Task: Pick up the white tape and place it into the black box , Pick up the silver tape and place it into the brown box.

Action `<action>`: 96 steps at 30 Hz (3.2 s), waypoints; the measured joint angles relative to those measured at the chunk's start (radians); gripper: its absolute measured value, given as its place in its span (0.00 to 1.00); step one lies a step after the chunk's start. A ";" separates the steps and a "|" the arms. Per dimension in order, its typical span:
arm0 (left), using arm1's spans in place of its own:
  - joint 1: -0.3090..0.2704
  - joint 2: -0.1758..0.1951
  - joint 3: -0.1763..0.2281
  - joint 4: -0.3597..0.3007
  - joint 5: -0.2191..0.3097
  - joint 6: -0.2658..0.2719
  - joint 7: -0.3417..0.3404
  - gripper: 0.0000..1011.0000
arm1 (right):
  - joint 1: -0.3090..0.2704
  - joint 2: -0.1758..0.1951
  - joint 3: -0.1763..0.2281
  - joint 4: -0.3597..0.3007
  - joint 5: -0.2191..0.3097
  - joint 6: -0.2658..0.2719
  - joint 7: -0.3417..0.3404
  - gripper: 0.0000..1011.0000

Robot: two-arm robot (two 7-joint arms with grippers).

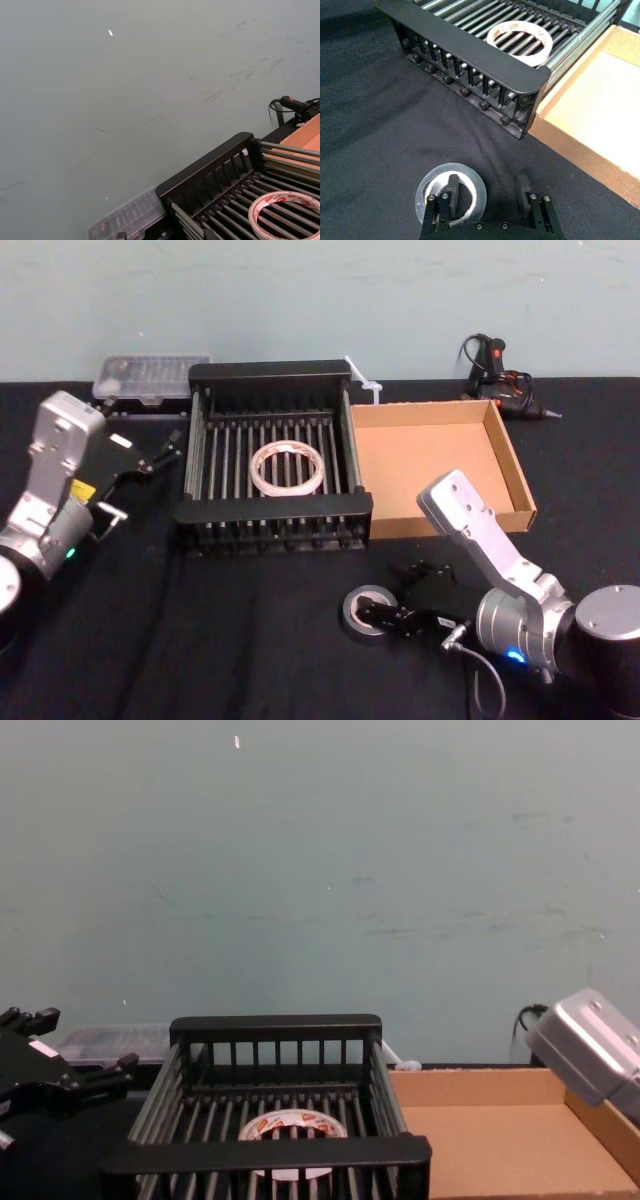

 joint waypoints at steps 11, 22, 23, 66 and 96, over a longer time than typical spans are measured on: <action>0.000 0.000 0.000 0.000 0.000 0.000 0.000 0.99 | 0.000 0.000 0.000 0.000 0.000 0.000 -0.001 0.42; 0.000 0.000 0.000 0.000 0.000 0.000 0.000 0.99 | 0.000 0.000 0.000 0.000 -0.001 0.001 -0.002 0.24; 0.000 0.000 0.000 0.000 0.000 0.000 0.000 0.99 | 0.000 0.000 0.000 0.000 -0.001 0.001 -0.002 0.23; 0.000 0.000 0.000 0.000 0.000 0.000 0.000 0.99 | -0.047 0.044 0.005 -0.056 0.019 -0.123 0.028 0.20; 0.000 0.000 0.000 0.000 0.000 0.000 0.000 0.99 | -0.171 0.064 0.089 -0.160 0.138 -0.288 -0.032 0.20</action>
